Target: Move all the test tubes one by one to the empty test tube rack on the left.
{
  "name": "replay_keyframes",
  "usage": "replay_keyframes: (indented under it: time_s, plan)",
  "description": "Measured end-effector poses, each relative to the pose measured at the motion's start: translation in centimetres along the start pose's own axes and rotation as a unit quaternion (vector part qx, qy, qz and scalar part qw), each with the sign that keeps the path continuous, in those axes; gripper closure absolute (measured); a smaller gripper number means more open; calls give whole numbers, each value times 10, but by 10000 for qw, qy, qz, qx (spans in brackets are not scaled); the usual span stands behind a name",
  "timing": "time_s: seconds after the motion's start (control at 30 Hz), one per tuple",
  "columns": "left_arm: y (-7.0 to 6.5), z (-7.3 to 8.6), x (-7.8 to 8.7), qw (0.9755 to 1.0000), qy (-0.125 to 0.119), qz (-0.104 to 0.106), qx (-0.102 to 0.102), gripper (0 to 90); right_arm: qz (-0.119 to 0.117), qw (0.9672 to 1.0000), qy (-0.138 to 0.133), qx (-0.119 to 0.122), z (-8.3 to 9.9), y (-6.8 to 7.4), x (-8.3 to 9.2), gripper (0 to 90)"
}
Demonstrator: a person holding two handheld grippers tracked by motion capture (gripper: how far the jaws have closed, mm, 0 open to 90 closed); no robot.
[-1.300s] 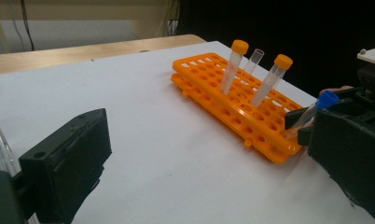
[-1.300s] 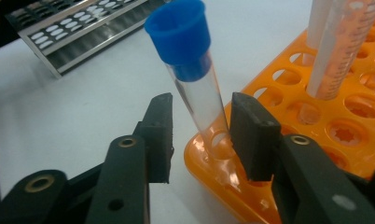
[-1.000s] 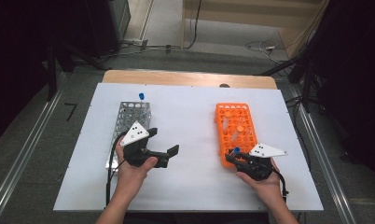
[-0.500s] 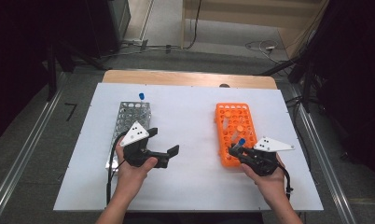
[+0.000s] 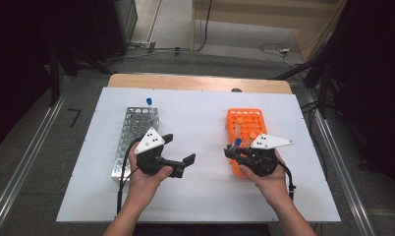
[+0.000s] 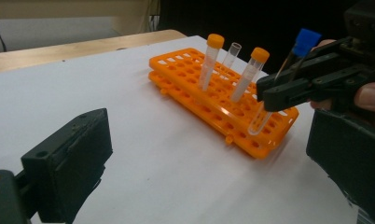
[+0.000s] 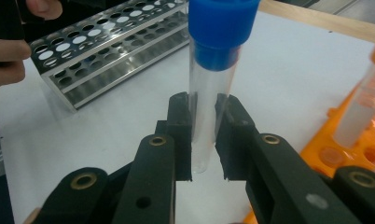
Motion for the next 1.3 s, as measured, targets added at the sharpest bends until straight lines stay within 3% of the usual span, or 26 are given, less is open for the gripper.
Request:
replay_keyframes:
  time_s: [0.1, 0.3, 0.43, 0.77, 0.9, 1.1, 1.3]
  plan:
    - [-4, 0, -3, 9999, 23, 99, -39, 15, -211, 9997, 75, 45, -2, 5, -8, 749]
    - [-14, -1, -7, 9996, -14, 260, -120, 91, -385, 9989, 249, 13, 2, 13, -21, 749]
    - [-21, 0, -11, 9989, 71, 424, -178, 189, -475, 9984, 309, 30, 4, 18, -27, 749]
    - [-41, 4, -22, 9959, 225, 773, -420, 451, -672, 9954, 537, 433, 6, 48, -41, 749]
    - [-44, 5, -24, 9951, 258, 830, -474, 574, -693, 9941, 594, 589, 5, 55, -43, 749]
    - [-49, 8, -24, 9933, 318, 943, -585, 722, -703, 9937, 631, 598, 6, 57, -42, 749]
    - [-48, 7, -22, 9938, 259, 870, -641, 759, -734, 9939, 583, 577, 5, 57, -41, 749]
Point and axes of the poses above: each handheld gripper's, and its own axes: x roughly backward along the jaws, z roughly out of its underside, y roughly to its left, the point moved 4 cm from there along -x, roughly forward along the jaws, and after that the axes turned 5 degrees about -z, right-handed, at the moved point
